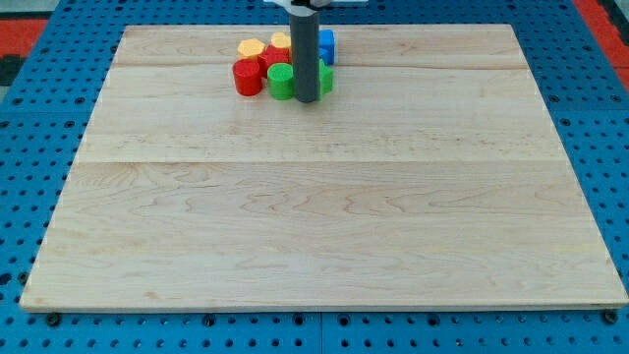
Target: Place the green star at the bottom side of the blue triangle
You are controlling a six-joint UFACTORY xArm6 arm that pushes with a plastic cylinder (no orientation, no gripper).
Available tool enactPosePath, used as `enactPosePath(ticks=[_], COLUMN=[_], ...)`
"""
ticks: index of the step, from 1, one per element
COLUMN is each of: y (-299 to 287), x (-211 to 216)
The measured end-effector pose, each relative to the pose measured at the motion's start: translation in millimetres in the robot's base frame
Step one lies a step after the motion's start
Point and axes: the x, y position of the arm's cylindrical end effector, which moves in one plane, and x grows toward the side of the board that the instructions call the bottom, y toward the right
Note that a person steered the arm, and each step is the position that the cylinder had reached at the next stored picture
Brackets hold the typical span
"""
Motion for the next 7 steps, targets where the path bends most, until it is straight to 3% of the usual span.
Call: enactPosePath(ticks=[1, 2, 3, 4, 7], y=[6, 43, 109, 94, 46], x=[-3, 12, -11, -40, -39])
